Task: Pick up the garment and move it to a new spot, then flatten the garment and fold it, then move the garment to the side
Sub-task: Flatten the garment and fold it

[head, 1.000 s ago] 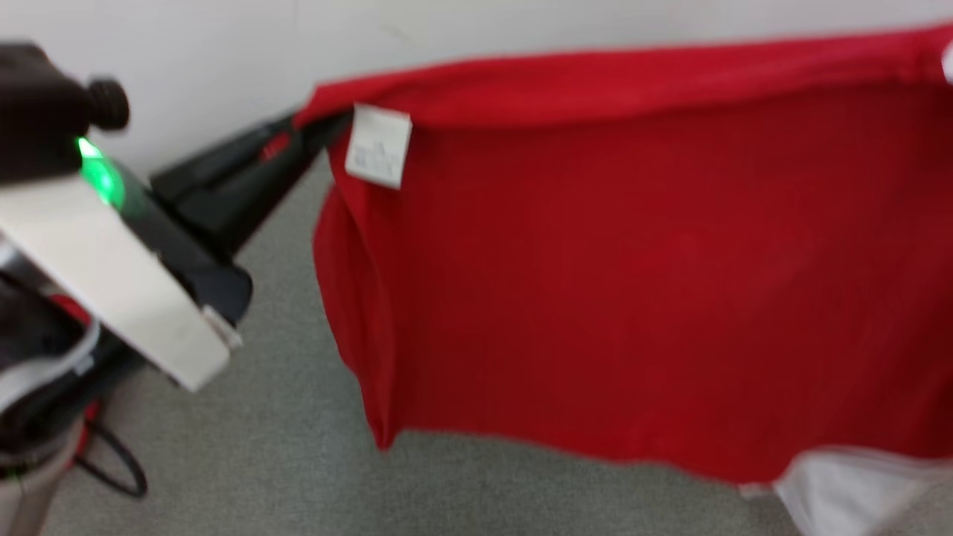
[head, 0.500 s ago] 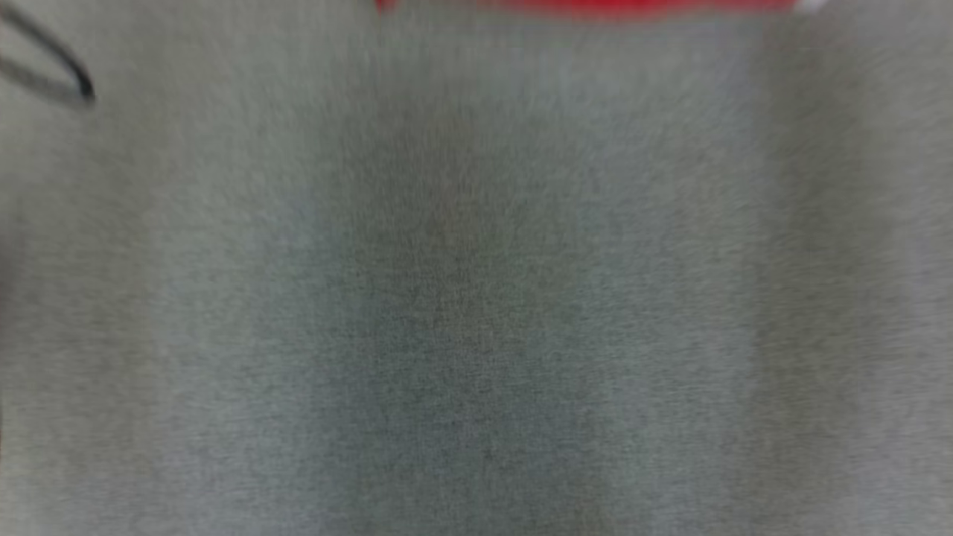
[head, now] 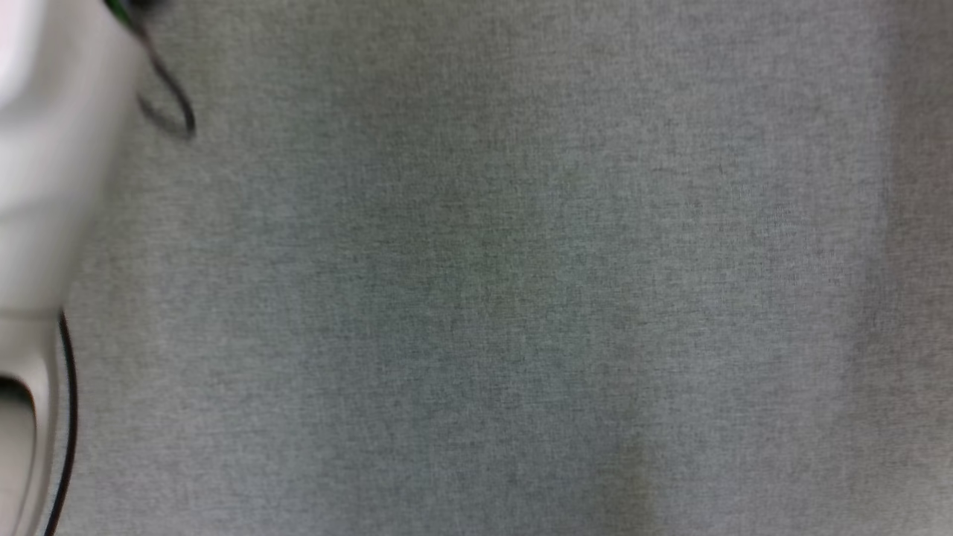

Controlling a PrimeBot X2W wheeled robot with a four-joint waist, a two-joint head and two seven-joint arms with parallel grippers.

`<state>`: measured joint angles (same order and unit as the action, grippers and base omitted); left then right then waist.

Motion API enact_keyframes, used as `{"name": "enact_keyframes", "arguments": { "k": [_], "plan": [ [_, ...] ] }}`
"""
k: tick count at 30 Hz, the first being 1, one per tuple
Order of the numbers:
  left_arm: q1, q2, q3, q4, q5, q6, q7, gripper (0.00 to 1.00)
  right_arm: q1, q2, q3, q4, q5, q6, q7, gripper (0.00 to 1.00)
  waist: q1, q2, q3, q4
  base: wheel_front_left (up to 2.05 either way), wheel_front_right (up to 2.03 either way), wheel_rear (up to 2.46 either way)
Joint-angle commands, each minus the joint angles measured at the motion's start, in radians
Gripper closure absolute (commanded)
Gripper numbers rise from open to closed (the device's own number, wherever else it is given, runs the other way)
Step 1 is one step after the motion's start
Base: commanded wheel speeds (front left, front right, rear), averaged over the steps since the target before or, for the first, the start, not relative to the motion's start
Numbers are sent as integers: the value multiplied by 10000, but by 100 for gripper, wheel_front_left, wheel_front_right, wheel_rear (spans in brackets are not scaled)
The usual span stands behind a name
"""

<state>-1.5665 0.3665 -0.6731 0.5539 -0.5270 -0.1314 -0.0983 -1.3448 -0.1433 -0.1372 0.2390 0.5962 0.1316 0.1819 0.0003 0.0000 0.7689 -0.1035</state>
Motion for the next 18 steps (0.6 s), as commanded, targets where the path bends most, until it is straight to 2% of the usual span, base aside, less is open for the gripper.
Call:
{"name": "enact_keyframes", "arguments": {
  "k": [1, 5, 10, 15, 18],
  "plan": [
    [206, 151, -144, -28, -76, 23, -141, 100, 385, -247, 71, -189, 99, -21, -79, 100, -3, 0, -193, -4, 0, 0, 0],
    [2081, 718, -1071, -276, -544, 22, -803, 100, 3692, -931, 880, -1302, 848, -21, -183, 100, -3, 0, -965, 20, 0, 0, 0],
    [4762, 1468, -1773, -1174, -930, 107, -969, 100, 7780, -1798, 1121, -2659, 1358, -19, -52, 100, -3, 0, -2123, 34, 0, 0, 0],
    [7331, 2202, -2301, -2690, -1029, 1030, -724, 100, 10706, -2227, 1314, -3445, 1362, -22, 197, 100, -3, 0, -3253, -35, 0, 0, 0],
    [8786, 2409, -2548, -3588, -1353, 1655, -553, 100, 11957, -2249, 1317, -3586, 1298, -22, 313, 100, -3, 0, -3858, -45, 0, 0, 0]
  ]
}}
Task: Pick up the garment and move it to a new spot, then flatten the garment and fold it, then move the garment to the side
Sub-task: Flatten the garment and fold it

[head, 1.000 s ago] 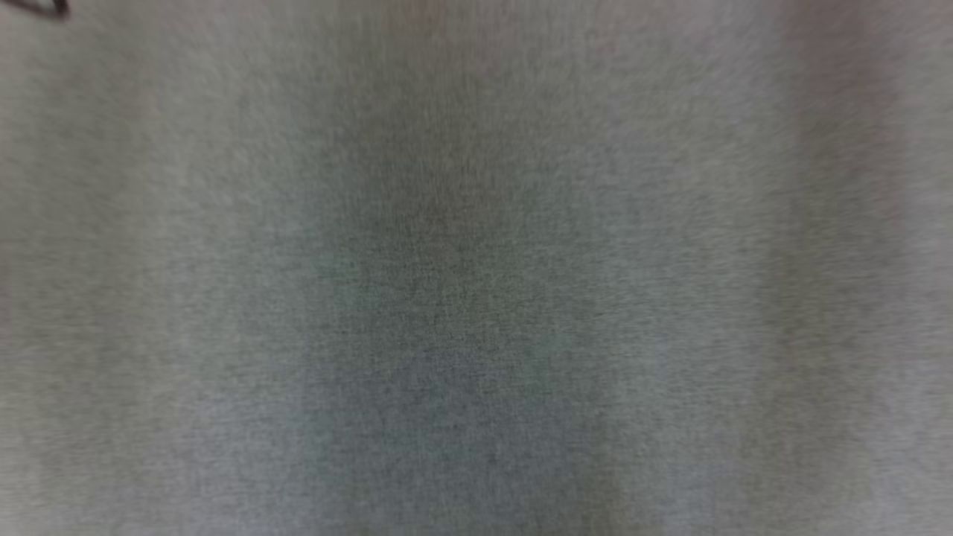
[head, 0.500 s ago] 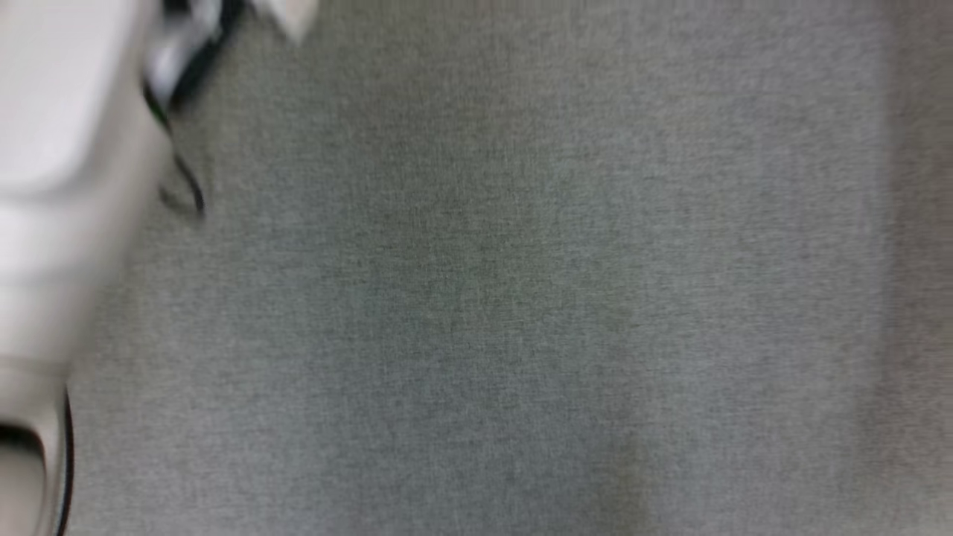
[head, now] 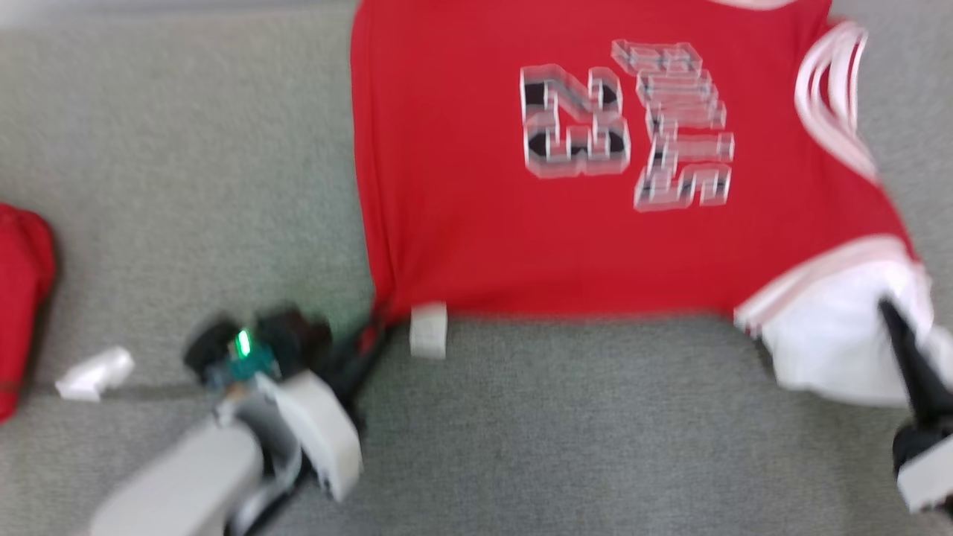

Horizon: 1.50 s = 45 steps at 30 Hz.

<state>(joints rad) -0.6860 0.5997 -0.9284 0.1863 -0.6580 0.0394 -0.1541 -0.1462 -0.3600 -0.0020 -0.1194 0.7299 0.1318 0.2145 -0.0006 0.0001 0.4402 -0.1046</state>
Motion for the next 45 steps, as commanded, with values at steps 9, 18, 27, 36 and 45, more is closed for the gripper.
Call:
{"name": "enact_keyframes", "arguments": {
  "k": [9, 18, 27, 36, 45],
  "plan": [
    [3411, 364, -587, -1698, -954, 1461, 100, 100, 3108, -115, 83, -93, -280, -24, 343, 100, 6, -1, -2326, -88, 0, 0, 0],
    [5413, 829, -736, -3199, -1867, 2409, 371, 100, 5064, -468, 196, -263, -253, -24, 827, 100, 6, -1, -2982, -235, 0, 0, 0],
    [5079, 1040, -221, -3817, -3820, 1711, 1724, 100, 3842, -1627, 511, -563, -157, -24, 2126, 100, 6, -1, -2599, -297, 0, 0, 0],
    [3558, 1670, 395, -4135, -5498, 1134, 4128, 100, 2008, -2739, 995, -666, 246, -24, 3939, 100, 6, -1, -1849, 59, 0, 0, 0],
    [1537, 1536, 854, -3869, -6125, 1156, 5886, 100, -339, -2951, 1418, -329, -7, -24, 4796, 100, 6, -1, -778, 178, 0, 0, 0]
  ]
}}
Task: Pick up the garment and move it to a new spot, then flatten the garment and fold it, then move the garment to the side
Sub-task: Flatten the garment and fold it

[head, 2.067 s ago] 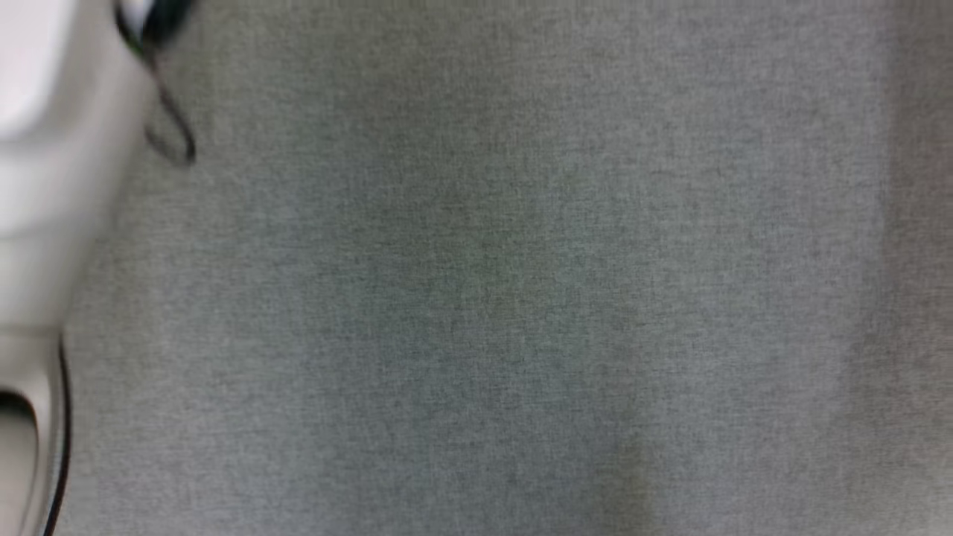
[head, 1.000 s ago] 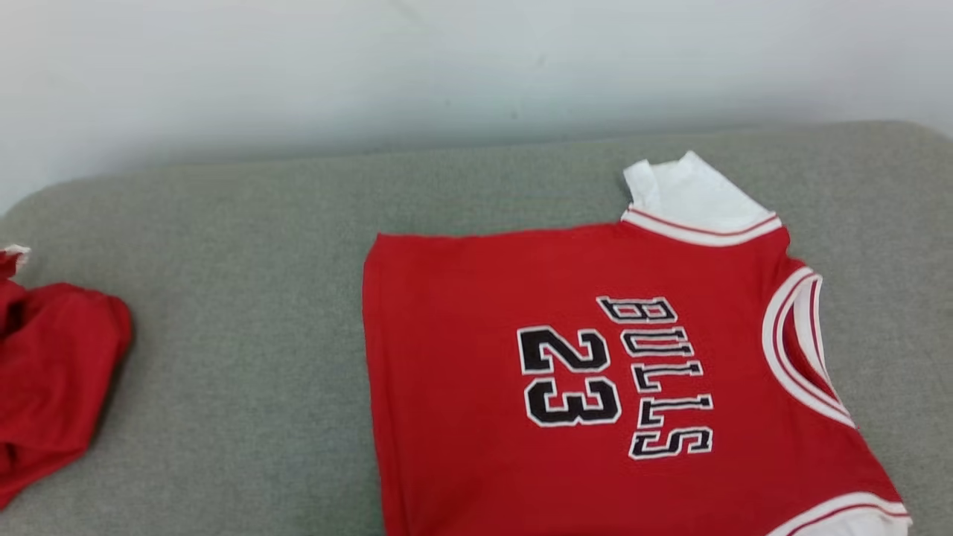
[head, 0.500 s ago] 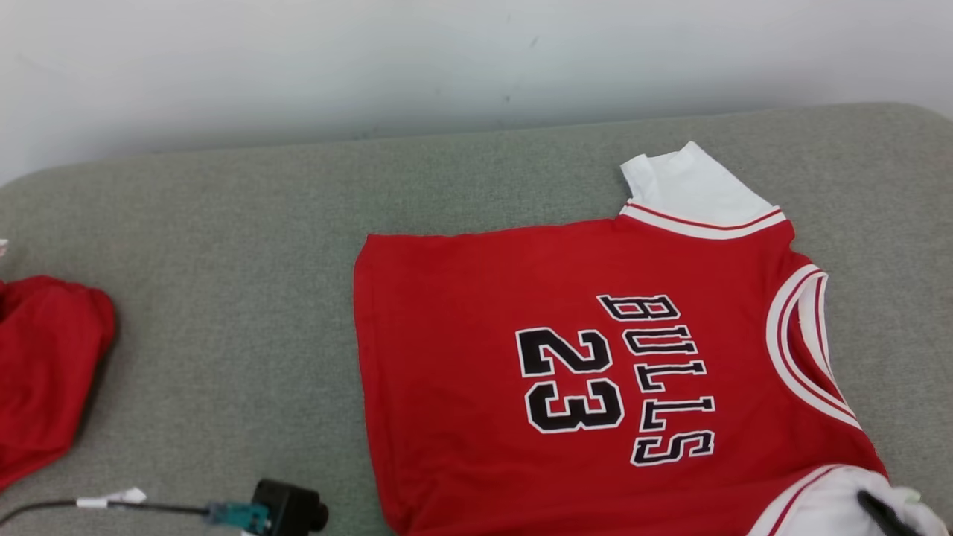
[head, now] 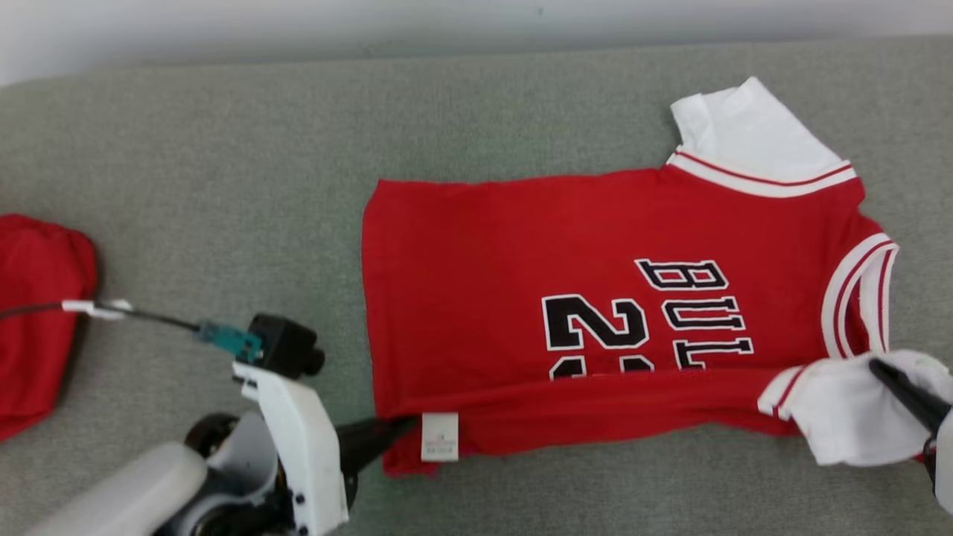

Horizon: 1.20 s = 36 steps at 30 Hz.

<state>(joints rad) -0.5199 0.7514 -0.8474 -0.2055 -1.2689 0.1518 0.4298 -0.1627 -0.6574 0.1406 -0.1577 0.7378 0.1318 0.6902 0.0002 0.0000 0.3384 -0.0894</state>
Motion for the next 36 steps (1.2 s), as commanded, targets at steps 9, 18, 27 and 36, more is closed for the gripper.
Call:
{"name": "enact_keyframes", "arguments": {
  "k": [9, 18, 27, 36],
  "plan": [
    [-1272, -330, 48, 747, 458, -87, 404, 0, -1544, 367, 478, 719, -471, -24, -389, 0, -2, 0, 767, 23, 0, 0, 0],
    [-166, -15, 456, 152, 633, 106, -1069, 0, -739, 303, 126, 592, -585, -24, -1990, 0, -2, 0, -170, -144, 0, 0, 0],
    [1505, 327, 171, -807, 1583, 1112, -2445, 0, 1122, 61, -711, 189, -1039, -24, -2592, 0, -2, 0, -634, -291, 0, 0, 0],
    [1690, 53, -181, -427, 2273, 1440, -2838, 0, 1696, 403, -820, 754, -1533, -24, -3045, 0, -2, 0, -235, -286, 0, 0, 0]
  ]
}}
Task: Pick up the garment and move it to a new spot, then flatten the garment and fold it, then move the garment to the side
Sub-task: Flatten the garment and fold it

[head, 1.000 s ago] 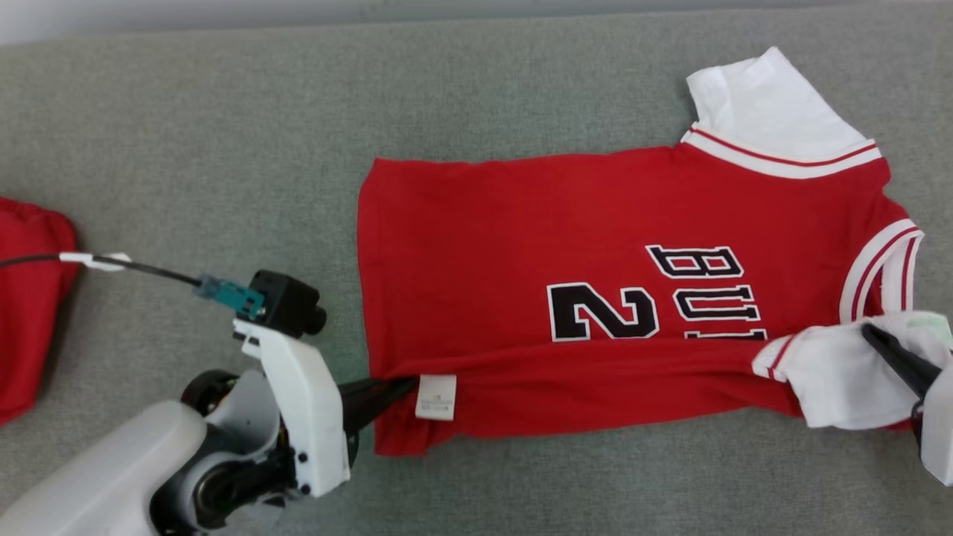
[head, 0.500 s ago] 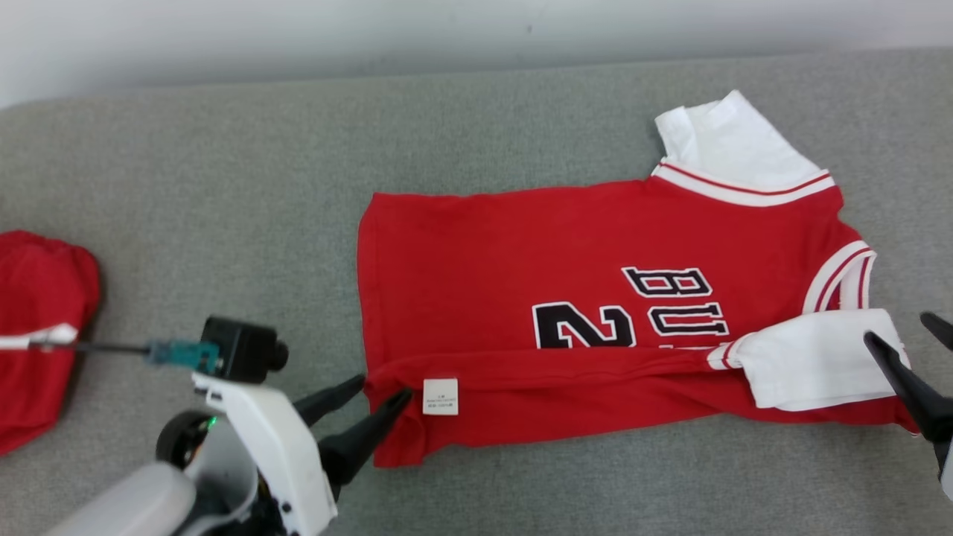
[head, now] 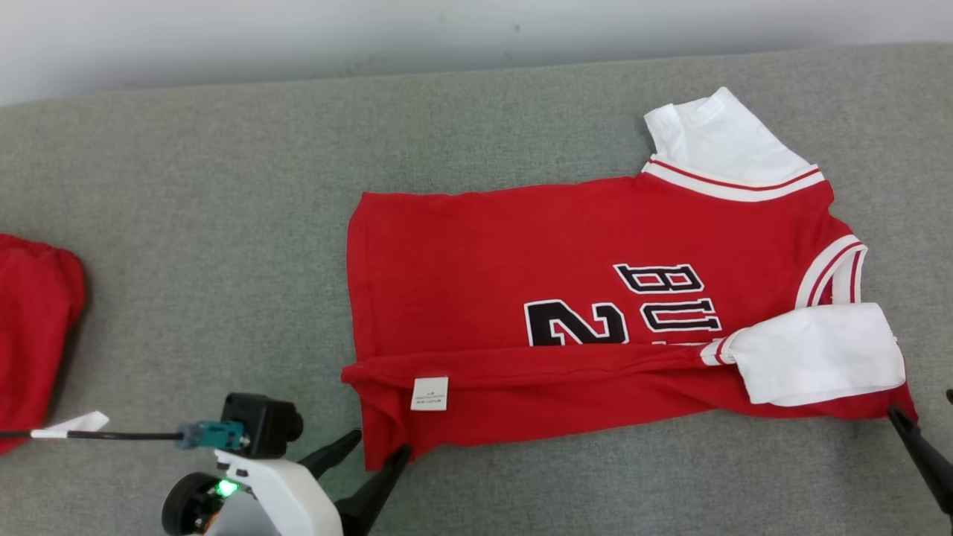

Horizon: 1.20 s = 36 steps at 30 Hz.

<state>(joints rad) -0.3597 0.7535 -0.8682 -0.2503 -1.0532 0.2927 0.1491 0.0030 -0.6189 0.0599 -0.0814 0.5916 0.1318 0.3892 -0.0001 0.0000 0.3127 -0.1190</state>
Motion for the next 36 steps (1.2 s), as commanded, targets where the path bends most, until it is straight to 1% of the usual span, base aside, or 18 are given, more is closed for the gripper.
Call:
{"name": "enact_keyframes", "arguments": {
  "k": [1, 11, 24, 25, 26, 27, 28, 29, 30, 36],
  "plan": [
    [28, 0, -14, 89, 163, 16, -27, 0, 34, 61, 36, 87, -104, -24, -47, 0, 1, 0, 68, 16, 0, 0, 0],
    [-439, -487, -233, 744, 281, -220, 87, 0, -638, 437, 464, 875, -241, -24, -399, 0, 1, 0, 459, 52, 0, 0, 0],
    [-885, -893, -457, 1145, 447, -452, 256, 0, -1279, 457, 1057, 1316, -208, -25, -626, 0, 1, 0, 659, 86, 0, 0, 0],
    [-875, -900, -471, 1143, 381, -491, 297, 9, -1274, 463, 1135, 1339, -148, -25, -605, 0, 1, 0, 654, 87, 0, 0, 0],
    [-860, -894, -485, 1141, 336, -520, 321, 51, -1260, 458, 1209, 1392, -81, -25, -544, 0, 1, 0, 644, 89, 0, 0, 0],
    [-824, -890, -480, 1142, 278, -536, 341, 95, -1263, 410, 1312, 1398, -44, -25, -542, 55, 1, 0, 631, 93, 0, 0, 0],
    [-772, -866, -462, 1143, 208, -562, 355, 100, -1270, 353, 1390, 1426, 11, -25, -525, 75, 1, 0, 615, 99, 0, 0, 0],
    [-719, -814, -480, 1124, 125, -648, 399, 100, -1272, 315, 1440, 1476, 76, -25, -515, 92, 1, 0, 594, 105, 0, 0, 0],
    [-672, -800, -463, 1084, -16, -723, 413, 100, -1265, 282, 1517, 1505, 162, -25, -502, 100, 1, 0, 562, 119, 0, 0, 0],
    [-417, -599, -267, 924, -749, -1133, 596, 100, -1062, -173, 1750, 1729, 724, -25, -429, 100, 1, 0, 251, 205, 0, 0, 0]
  ]
}}
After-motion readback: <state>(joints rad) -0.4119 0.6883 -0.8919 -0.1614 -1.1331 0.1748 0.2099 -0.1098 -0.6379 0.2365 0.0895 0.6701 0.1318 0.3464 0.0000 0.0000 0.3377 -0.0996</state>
